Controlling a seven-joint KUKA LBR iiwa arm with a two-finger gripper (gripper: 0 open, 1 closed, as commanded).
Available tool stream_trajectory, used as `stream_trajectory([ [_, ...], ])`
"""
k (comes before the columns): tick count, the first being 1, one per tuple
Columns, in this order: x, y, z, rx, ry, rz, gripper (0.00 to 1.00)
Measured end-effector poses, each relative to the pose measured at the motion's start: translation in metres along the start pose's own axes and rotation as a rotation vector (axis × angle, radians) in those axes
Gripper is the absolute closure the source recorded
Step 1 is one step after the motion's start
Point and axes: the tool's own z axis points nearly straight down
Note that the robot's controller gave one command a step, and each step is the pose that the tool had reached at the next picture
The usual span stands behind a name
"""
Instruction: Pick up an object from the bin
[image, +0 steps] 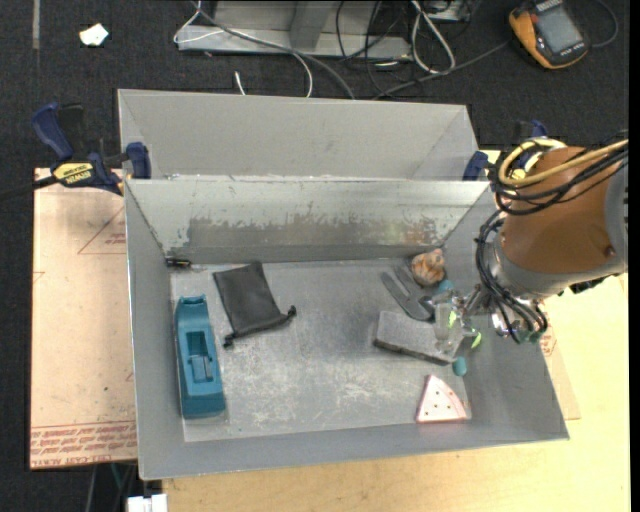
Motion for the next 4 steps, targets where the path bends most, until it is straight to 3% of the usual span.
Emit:
stream_trajectory([
  [1,-0.009,-0.002,-0.019,0.002,-0.010,-0.013,1.00],
  [2,-0.004,-0.001,0.026,-0.001,-0.009,0.176,1.00],
  [3,-0.006,-0.001,0.043,-0.002,-0.005,0.326,1.00],
  [4,-0.027,0.055,-0.028,-0.002,-0.011,-0.029,0.00],
])
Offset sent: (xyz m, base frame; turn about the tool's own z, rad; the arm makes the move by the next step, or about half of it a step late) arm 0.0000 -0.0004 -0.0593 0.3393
